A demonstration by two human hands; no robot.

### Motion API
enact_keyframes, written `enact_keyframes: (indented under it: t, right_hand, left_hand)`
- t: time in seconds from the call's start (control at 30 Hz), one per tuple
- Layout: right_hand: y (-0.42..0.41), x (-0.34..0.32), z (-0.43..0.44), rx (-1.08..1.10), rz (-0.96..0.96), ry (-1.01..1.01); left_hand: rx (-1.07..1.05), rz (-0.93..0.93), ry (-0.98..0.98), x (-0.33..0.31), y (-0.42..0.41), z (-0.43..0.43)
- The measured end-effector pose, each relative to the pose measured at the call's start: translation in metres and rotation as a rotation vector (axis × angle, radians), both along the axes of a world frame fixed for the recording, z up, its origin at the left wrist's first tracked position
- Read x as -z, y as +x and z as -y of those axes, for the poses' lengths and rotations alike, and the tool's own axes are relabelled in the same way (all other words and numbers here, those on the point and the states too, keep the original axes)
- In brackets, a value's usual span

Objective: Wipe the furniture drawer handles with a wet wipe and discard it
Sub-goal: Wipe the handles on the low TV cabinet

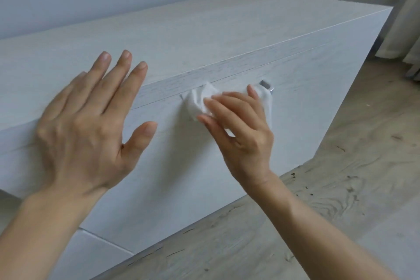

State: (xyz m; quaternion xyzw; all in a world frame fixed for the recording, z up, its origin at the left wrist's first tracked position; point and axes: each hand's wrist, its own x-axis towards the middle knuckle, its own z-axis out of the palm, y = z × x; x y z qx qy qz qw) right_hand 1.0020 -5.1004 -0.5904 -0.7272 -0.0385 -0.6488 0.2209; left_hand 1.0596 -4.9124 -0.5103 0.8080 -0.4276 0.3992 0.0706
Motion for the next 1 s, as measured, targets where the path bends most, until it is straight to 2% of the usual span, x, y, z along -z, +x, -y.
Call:
enact_keyframes:
  t: [0.1,0.23,0.4,0.5,0.63,0.77,0.87,1.0]
  right_hand:
    - [-0.002,0.003,0.010,-0.051,0.012,-0.126]
    - [-0.018,0.008,0.054,0.001,0.035,-0.089]
    - [-0.001,0.001,0.027,-0.032,0.065,-0.210]
    - [-0.005,0.002,0.040,-0.064,0.013,-0.282]
    - [-0.017,0.001,0.068,0.003,-0.025,-0.199]
    - [0.001,-0.007,0.018,-0.079,-0.012,-0.253]
    - [0.001,-0.005,0.016,-0.043,0.022,-0.228]
    - [-0.009,0.002,0.039,0.063,0.037,-0.026]
  left_hand:
    - [0.003,-0.005,0.014,-0.001,-0.001,-0.002]
    - [0.006,-0.006,0.029,-0.002,0.000,-0.001]
    - [-0.014,-0.036,0.025,-0.003,-0.002,0.001]
    - [-0.020,-0.041,0.037,-0.002,-0.002,0.000]
    - [-0.025,-0.040,0.039,0.000,0.003,0.000]
    - [-0.030,-0.037,0.034,0.000,0.001,0.002]
    - [-0.016,-0.018,0.039,-0.002,-0.002,0.000]
    - [-0.028,0.010,0.026,-0.002,-0.003,0.001]
